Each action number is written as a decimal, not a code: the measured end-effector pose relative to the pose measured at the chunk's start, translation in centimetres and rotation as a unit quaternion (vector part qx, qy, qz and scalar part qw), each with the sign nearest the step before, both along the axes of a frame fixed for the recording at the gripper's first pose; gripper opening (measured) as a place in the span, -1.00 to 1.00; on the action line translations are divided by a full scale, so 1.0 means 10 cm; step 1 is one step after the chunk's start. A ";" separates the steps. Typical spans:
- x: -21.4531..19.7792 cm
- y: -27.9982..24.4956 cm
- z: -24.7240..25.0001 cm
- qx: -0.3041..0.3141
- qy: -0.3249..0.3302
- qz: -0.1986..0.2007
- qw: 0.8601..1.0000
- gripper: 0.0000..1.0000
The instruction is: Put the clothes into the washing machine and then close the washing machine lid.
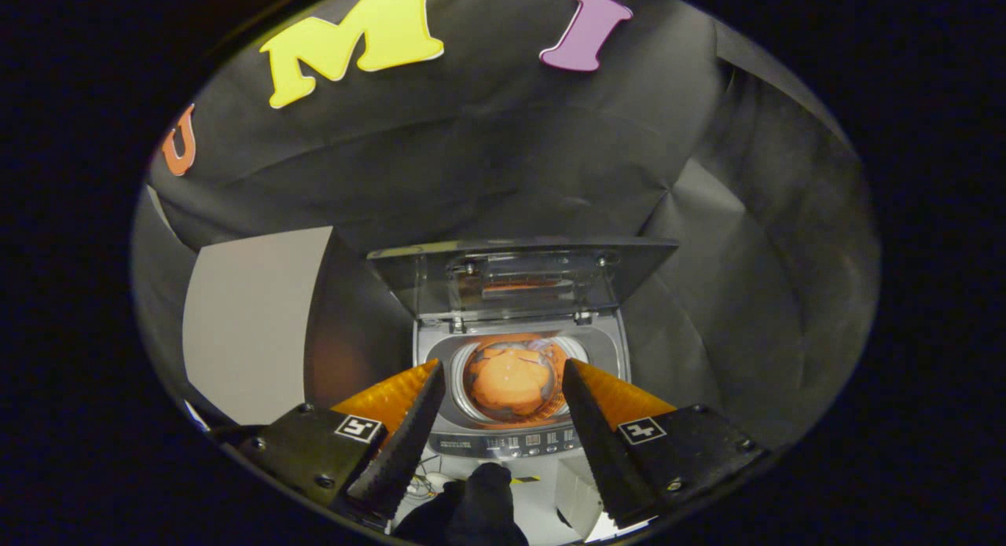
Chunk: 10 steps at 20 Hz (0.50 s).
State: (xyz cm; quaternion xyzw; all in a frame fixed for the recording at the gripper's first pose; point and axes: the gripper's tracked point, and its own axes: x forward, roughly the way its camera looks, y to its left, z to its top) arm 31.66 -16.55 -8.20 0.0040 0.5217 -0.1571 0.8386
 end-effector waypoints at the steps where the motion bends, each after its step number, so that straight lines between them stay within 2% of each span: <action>1: 0.07 0.00 0.07 -0.011 -0.013 0.006 1.000 0.89; 10: 1.10 -0.07 0.51 -0.059 -0.146 0.076 0.984 0.88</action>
